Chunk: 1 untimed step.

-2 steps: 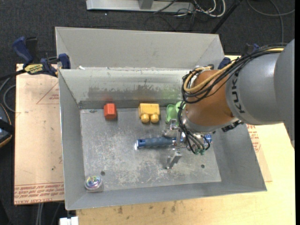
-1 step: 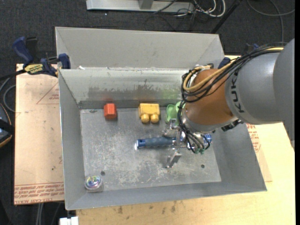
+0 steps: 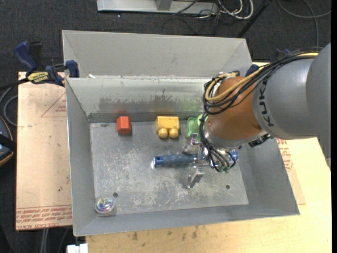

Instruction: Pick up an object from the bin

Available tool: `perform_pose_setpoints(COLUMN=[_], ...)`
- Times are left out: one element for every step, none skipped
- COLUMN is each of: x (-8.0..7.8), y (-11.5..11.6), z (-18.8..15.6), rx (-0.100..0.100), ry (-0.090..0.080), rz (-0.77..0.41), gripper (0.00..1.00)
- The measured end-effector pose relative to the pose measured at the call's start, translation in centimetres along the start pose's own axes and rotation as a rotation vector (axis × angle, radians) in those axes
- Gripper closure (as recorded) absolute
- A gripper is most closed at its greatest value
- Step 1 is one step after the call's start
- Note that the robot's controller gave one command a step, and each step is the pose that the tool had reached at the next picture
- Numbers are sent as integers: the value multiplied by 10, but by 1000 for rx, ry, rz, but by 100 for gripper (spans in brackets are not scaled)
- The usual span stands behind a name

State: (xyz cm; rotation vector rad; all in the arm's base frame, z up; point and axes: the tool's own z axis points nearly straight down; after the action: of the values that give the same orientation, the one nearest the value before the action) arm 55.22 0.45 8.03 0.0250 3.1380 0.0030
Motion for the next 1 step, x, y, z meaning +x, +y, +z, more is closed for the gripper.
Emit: perform_pose_setpoints(x=[-26], y=[19], z=[5], rx=[3], ry=[2], rz=[-335], gripper=[0])
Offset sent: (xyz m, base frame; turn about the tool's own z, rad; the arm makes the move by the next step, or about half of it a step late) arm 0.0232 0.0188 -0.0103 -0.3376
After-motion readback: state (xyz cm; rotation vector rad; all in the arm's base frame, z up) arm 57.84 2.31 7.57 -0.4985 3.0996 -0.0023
